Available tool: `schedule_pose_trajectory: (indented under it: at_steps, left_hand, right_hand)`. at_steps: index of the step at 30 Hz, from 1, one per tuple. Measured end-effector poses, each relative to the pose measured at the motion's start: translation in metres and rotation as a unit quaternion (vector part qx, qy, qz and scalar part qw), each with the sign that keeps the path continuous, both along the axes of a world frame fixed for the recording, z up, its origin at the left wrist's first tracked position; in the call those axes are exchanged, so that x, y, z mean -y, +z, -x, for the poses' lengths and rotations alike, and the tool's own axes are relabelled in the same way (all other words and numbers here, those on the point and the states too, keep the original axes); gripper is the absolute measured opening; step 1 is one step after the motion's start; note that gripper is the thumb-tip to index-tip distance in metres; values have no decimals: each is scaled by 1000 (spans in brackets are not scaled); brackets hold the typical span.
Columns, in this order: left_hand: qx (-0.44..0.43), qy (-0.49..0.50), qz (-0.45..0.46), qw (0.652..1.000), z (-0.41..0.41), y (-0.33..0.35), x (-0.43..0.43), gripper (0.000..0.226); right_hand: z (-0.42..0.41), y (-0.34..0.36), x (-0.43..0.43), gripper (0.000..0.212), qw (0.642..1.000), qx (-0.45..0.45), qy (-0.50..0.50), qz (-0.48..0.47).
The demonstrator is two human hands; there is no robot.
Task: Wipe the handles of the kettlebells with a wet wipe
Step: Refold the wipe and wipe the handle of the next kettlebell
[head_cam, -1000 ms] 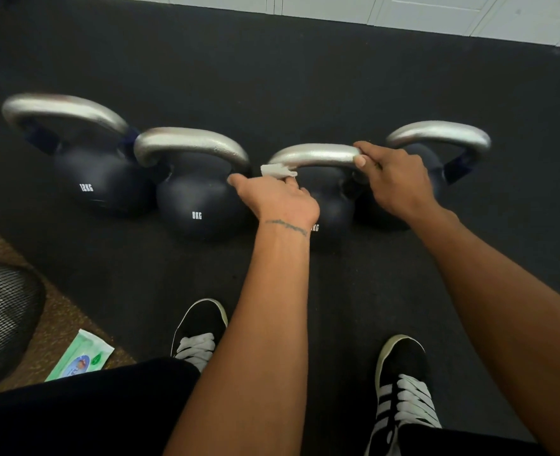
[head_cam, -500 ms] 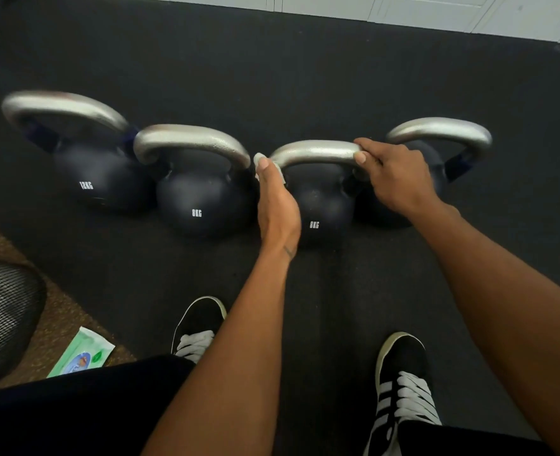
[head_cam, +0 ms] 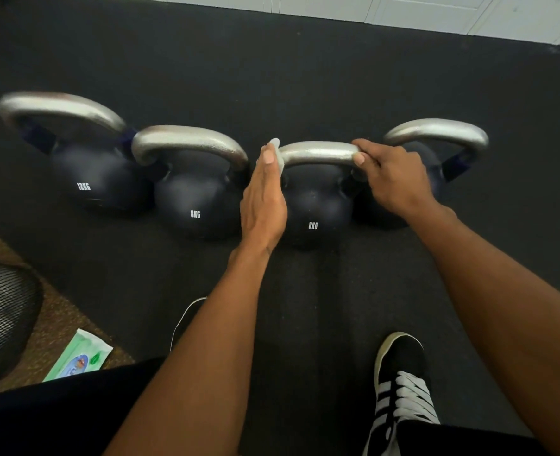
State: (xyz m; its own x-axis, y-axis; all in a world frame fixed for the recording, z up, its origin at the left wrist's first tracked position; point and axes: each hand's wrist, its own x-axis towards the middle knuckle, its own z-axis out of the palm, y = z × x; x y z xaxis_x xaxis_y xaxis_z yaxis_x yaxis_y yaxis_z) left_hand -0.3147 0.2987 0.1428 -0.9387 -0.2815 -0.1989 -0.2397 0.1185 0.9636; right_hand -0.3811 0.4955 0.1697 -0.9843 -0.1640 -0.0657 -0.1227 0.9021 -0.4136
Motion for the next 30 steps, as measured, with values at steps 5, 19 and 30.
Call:
schedule_pose_trajectory:
  at_steps: [5, 19, 30]
  left_hand:
    - [69, -112, 109, 985, 37, 20, 28, 67]
    - [-52, -149, 371, 915, -9, -15, -17, 75]
    - [-129, -180, 431, 875, -7, -22, -21, 74]
  right_hand:
    - [1, -1, -1, 39, 1000, 0, -11, 5]
    - [-1, 0, -1, 36, 1000, -3, -2, -1]
    - [-1, 3, 0, 40, 1000, 22, -11, -1]
